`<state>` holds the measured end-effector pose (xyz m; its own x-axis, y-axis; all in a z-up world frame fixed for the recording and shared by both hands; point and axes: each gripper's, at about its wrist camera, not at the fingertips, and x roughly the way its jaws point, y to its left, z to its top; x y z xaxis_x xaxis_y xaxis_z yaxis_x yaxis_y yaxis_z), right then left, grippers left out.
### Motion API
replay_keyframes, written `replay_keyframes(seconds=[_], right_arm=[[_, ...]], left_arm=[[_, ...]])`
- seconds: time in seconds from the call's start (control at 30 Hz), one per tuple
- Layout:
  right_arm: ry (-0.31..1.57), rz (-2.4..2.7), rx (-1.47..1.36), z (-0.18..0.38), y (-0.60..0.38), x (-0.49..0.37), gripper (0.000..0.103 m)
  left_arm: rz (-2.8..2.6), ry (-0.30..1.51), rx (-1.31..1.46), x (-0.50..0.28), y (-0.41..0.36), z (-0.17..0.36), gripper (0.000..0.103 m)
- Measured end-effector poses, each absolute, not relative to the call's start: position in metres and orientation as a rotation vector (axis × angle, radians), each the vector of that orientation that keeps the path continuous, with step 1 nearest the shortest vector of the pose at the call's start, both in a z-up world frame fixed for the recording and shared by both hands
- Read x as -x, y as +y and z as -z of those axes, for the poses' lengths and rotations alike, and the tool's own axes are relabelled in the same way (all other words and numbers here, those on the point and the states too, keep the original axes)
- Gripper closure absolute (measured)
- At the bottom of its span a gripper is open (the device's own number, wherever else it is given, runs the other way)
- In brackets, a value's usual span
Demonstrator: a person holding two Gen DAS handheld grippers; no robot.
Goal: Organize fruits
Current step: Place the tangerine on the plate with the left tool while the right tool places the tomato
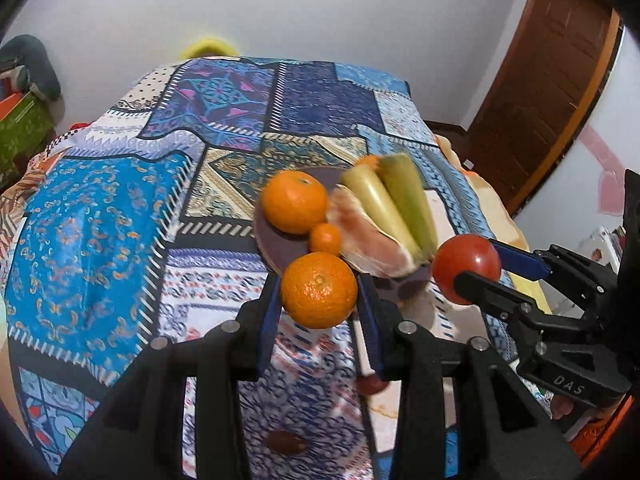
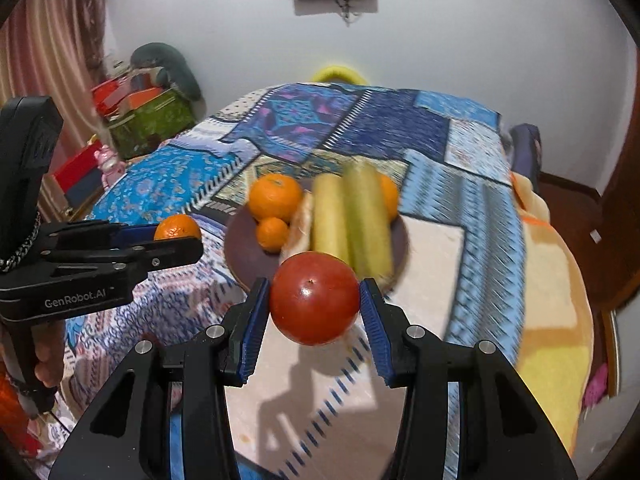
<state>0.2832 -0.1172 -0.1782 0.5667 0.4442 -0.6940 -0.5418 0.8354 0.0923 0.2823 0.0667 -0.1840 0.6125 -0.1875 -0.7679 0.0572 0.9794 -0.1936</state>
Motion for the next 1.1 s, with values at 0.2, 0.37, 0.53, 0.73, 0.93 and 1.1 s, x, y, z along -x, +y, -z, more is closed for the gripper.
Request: replay_keyframes(seconds=[0.2,0.37,0.53,0.73,0.93,1.1], right_arm=[[0.766,-0.614,0.14,0.181,-0.092,-0.298,0.061],[0.777,-0.632,0.141,0.189,-0.077,-0.309,0.061],[0.807,-0.656,0.157,0.203,-0.065,-0.312,0.06],[0.817,-0.671,0.166,0.212,-0.06,-0.315,0.06],[0.823,-0.683,0.166,0.214,-0.06,-0.316,0.06],[0.837,-0.682,0.168,0.214,-0.059,-0.315,0.058]], left_arm=[[0.136,0.904,0.166,-0.304,0.081,0.193,0.066],[0.138,0.927,0.195,-0.325,0.087,0.206,0.066],[0.161,0.955,0.249,-0.344,0.09,0.219,0.066],[0.159,0.991,0.222,-0.354,0.084,0.235,0.066],[0.158,0.999,0.233,-0.355,0.086,0.239,0.063],[0.156,1.004,0.229,-0.349,0.086,0.238,0.063]])
